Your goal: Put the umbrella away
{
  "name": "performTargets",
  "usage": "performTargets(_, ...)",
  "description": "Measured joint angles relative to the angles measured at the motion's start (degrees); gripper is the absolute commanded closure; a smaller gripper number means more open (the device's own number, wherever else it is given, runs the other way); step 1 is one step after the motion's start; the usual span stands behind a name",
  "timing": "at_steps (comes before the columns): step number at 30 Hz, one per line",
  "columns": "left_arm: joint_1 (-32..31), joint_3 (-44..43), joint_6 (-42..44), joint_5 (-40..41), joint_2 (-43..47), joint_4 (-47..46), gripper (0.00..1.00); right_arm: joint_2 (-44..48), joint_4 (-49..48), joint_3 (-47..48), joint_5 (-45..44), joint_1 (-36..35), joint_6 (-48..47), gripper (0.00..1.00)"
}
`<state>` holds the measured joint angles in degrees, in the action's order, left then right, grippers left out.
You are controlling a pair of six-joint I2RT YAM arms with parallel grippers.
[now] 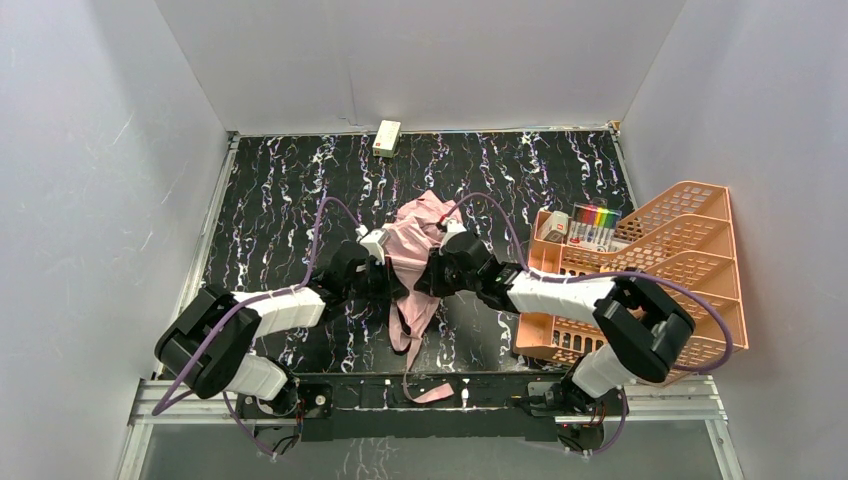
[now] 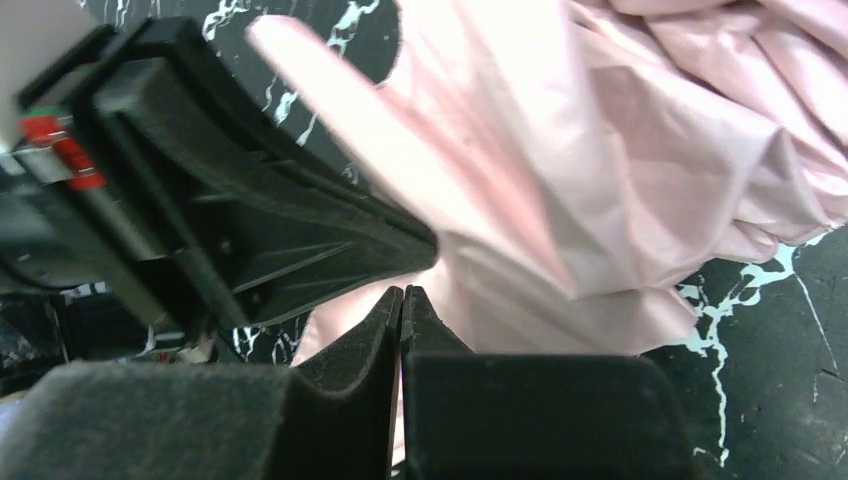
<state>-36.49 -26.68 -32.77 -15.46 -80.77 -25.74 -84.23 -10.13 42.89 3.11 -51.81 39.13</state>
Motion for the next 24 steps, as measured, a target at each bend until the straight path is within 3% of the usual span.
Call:
performTargets(6,0.0,0.0,0.2,-0.5,0.0,0.1,1.00,-4.7,-9.3,-4.2,0.2,2.0,4.4,1.00)
performTargets(12,0.0,0.0,0.5,-0.2,2.1,2.5,0.99,-9.6,-17.5,-8.1,1.5,3.3,7.2,1.00)
performTargets(17,0.2,-3.0,0.8,1.8,8.2,8.6,0.84,-10.3,-18.0,-8.6,1.2,3.8,7.7,1.00)
performTargets(21,1.8,-10.1,1.4,3.1,11.8,13.4,0.77,-11.3,-17.8,-8.3,2.5,5.9,7.1,1.00)
performTargets(24,4.0,-15.2,1.7,3.3,12.2,15.5,0.65,-11.6,-16.2,-7.1,3.6,7.9,5.2,1.00)
